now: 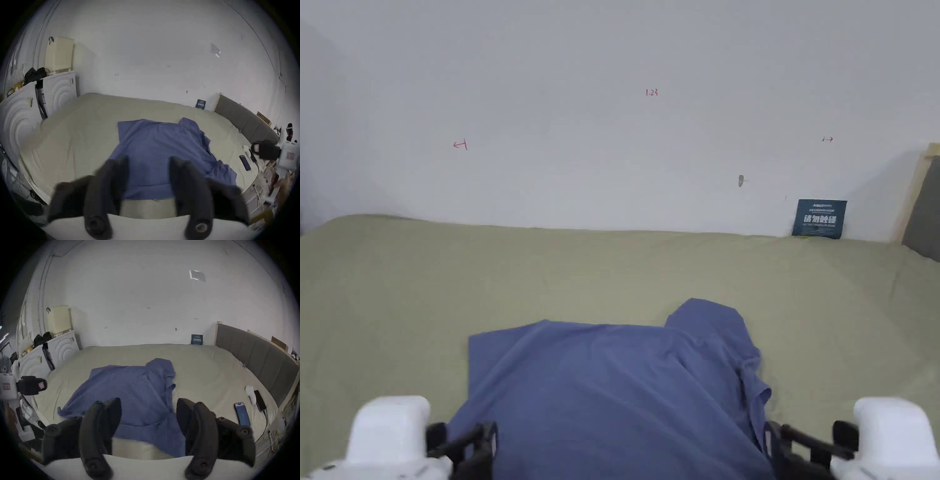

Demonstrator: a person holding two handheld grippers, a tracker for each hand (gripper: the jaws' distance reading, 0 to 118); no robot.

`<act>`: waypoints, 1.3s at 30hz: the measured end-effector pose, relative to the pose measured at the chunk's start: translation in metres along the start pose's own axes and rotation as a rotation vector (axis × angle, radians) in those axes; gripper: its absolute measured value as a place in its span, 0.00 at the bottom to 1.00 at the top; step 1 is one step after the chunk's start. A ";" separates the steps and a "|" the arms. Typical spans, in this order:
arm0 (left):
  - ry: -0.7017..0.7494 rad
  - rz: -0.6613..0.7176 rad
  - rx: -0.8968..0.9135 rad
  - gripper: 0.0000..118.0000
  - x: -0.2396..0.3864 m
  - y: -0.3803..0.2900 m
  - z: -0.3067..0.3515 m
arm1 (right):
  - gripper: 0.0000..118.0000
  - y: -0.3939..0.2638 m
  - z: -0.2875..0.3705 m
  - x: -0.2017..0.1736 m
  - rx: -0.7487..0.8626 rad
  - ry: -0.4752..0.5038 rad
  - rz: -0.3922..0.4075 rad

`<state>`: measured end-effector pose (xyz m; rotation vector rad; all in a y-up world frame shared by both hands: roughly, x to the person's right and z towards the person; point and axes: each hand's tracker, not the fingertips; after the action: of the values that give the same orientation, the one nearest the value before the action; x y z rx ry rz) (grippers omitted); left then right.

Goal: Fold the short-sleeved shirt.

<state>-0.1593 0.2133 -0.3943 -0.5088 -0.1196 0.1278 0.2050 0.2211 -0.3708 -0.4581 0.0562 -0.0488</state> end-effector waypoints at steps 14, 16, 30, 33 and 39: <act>0.099 0.105 -0.196 0.00 -0.008 -0.109 0.002 | 0.01 -0.086 0.011 -0.022 -0.179 0.077 0.017; 0.149 0.173 -0.194 0.01 -0.033 -0.099 -0.009 | 0.01 -0.081 0.008 -0.013 -0.166 0.051 0.011; 0.268 0.233 -0.463 0.67 -0.104 -0.078 -0.125 | 0.01 -0.062 -0.010 0.054 -0.235 0.037 -0.122; 0.291 0.194 -0.389 0.04 -0.095 -0.080 -0.118 | 0.25 -0.060 -0.016 0.071 -0.240 -0.066 -0.152; 0.264 0.164 -0.375 0.04 -0.099 -0.080 -0.118 | 0.83 -0.068 -0.064 0.119 -0.410 -0.142 -0.272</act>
<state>-0.2321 0.0729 -0.4650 -0.9047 0.1607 0.1991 0.3175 0.1245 -0.4034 -0.8754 -0.1387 -0.2753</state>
